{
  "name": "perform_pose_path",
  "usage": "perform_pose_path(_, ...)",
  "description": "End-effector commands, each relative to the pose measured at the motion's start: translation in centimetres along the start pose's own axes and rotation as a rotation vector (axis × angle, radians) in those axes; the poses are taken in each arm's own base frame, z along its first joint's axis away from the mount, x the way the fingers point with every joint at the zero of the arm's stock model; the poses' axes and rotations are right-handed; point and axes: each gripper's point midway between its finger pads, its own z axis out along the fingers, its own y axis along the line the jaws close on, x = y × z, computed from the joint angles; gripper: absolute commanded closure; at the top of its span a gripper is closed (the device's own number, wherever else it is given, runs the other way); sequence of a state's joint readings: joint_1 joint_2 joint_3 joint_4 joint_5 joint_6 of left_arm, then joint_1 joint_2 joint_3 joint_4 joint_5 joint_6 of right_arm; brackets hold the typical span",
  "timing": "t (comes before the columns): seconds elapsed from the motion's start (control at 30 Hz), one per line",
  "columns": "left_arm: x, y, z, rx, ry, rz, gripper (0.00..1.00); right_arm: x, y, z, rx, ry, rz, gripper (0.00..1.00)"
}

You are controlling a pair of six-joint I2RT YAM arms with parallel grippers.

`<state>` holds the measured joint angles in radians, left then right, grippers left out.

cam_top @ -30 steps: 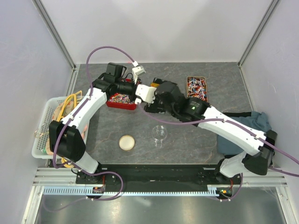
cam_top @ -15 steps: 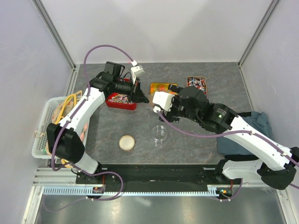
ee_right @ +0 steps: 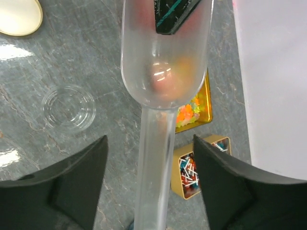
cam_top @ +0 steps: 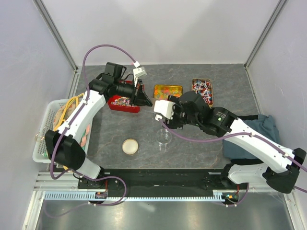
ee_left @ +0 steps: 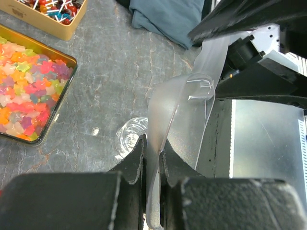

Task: Pack the candies
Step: Pick up the spatula from the center of the board.

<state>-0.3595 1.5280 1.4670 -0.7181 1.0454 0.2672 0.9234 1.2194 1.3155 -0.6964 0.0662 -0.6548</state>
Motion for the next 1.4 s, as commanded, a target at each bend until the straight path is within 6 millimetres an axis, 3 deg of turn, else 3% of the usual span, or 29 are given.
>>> perform_pose_path(0.0, -1.4, -2.5, -1.1, 0.055, -0.036, 0.104, 0.98, -1.9, -0.4, 0.4, -0.021, -0.066, 0.023, 0.25)
perform_pose_path(0.17, -0.9, -3.0, -1.1, 0.076, -0.028, 0.102, 0.98, -3.0, -0.4, 0.8, -0.038, -0.096, 0.036, 0.28)
perform_pose_path(0.43, 0.3, -3.3, -0.9, 0.091, -0.008, 0.092, 0.98, -5.0, -1.6, 0.9, -0.029, -0.132, 0.056, 0.41)
perform_pose_path(0.53, 0.6, -3.4, -0.9, 0.098, -0.005, 0.086, 0.98, -5.2, -1.8, 1.1, -0.022, -0.134, 0.061, 0.49)
perform_pose_path(0.6, 0.7, -3.5, -0.9, 0.103, -0.005, 0.084, 0.98, -5.1, -1.7, 1.5, -0.027, -0.130, 0.064, 0.65)
perform_pose_path(0.67, 0.7, -3.5, -0.9, 0.105, -0.007, 0.084, 0.98, -5.2, -1.8, 1.8, -0.020, -0.130, 0.077, 0.69)
perform_pose_path(0.7, 0.7, -3.6, -0.9, 0.106, -0.006, 0.084, 0.98, -5.1, -1.8, 2.1, -0.019, -0.121, 0.084, 0.77)
perform_pose_path(0.83, 0.6, -3.7, -0.9, 0.110, -0.008, 0.083, 0.98, -5.1, -2.1, 2.5, 0.009, -0.127, 0.117, 0.75)
perform_pose_path(0.9, 0.6, -3.6, -0.8, 0.110, -0.008, 0.084, 0.98, -4.9, -2.7, 2.4, 0.046, -0.123, 0.127, 0.83)
perform_pose_path(1.13, 0.4, -3.5, -0.6, 0.123, -0.008, 0.071, 0.98, -4.9, -2.3, 2.8, 0.034, -0.129, 0.129, 0.90)
perform_pose_path(1.17, 0.3, -3.4, -0.6, 0.120, -0.009, 0.072, 0.98, -4.8, -2.3, 2.9, 0.031, -0.126, 0.129, 0.97)
perform_pose_path(1.37, 0.3, -3.4, -0.6, 0.124, -0.010, 0.073, 0.98, -4.7, -2.4, 3.2, 0.039, -0.109, 0.146, 1.00)
